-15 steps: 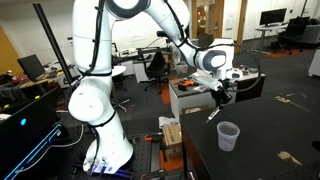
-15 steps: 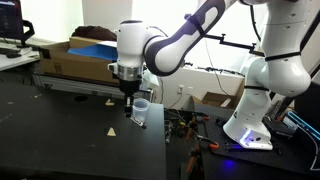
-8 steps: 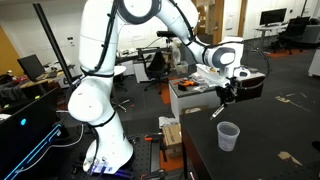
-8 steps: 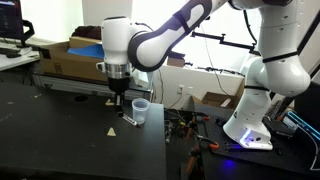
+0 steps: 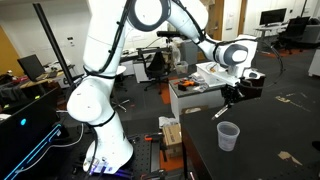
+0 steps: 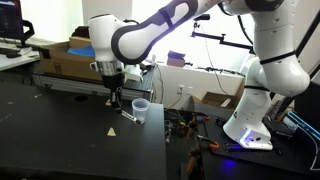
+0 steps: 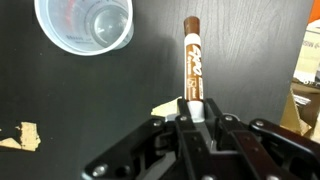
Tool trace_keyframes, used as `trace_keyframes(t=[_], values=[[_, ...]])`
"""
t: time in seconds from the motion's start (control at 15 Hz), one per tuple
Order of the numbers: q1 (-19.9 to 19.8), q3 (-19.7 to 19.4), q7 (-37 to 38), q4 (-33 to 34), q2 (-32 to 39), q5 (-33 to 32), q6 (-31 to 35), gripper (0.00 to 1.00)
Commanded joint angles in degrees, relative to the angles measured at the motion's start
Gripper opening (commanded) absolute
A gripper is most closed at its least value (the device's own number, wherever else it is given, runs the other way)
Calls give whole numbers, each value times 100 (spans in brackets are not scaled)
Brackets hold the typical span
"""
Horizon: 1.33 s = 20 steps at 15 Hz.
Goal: Remove the marker from the cup and put it on the table
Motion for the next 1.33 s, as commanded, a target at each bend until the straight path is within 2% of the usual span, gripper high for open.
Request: trace_keyframes(t=[0.0,0.4,1.0,1.07,1.13,1.27], values=[[-85,77,-429,473,246,-4,-365,5],[-129,57,-919,678,485,-116,-5,5],[-111,58,-1107,1006,1096,-232,229,5],[-102,52,-1080,1055,1162,-231,201,46],[-99,51,-1072,1086,1208,-230,189,48],[-66,19,-979,1142,1278,-251,154,62]])
